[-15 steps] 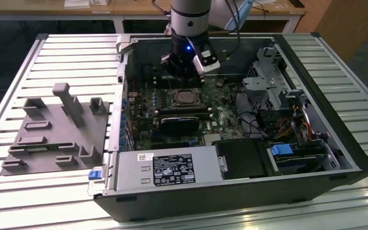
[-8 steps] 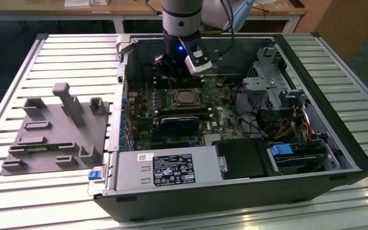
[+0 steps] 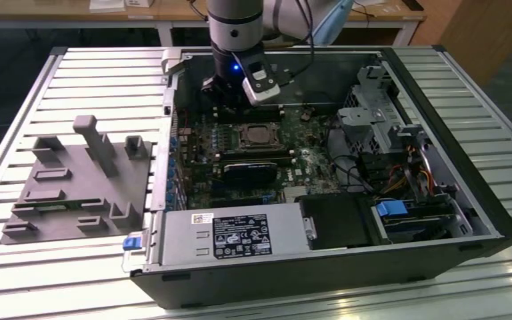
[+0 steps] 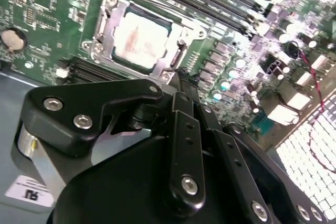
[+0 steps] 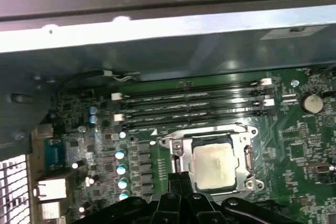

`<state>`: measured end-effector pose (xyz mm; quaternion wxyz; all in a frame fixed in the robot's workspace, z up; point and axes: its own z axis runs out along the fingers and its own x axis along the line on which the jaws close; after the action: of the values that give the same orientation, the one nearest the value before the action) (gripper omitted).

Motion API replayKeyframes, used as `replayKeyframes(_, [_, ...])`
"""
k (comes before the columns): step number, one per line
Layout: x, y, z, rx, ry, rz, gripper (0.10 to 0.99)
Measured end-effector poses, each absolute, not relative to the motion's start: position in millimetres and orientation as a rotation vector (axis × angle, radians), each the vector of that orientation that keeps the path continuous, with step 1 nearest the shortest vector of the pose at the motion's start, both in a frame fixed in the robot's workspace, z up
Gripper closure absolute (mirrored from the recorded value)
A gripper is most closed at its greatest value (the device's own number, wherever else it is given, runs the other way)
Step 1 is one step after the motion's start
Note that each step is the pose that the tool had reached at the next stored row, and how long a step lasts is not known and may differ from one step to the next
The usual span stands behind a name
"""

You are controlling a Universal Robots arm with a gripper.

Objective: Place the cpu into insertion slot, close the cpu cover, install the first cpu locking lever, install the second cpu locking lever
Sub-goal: 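Install the first cpu locking lever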

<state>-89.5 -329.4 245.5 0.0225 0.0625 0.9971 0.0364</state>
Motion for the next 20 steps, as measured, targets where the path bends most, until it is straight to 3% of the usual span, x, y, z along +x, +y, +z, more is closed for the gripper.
replayKeyframes(11, [-106.1,-329.4,245.4,0.193,3.079,0.125,0.984])
replayKeyframes(20, [-111.6,-329.4,245.4,0.195,3.075,0.261,0.984])
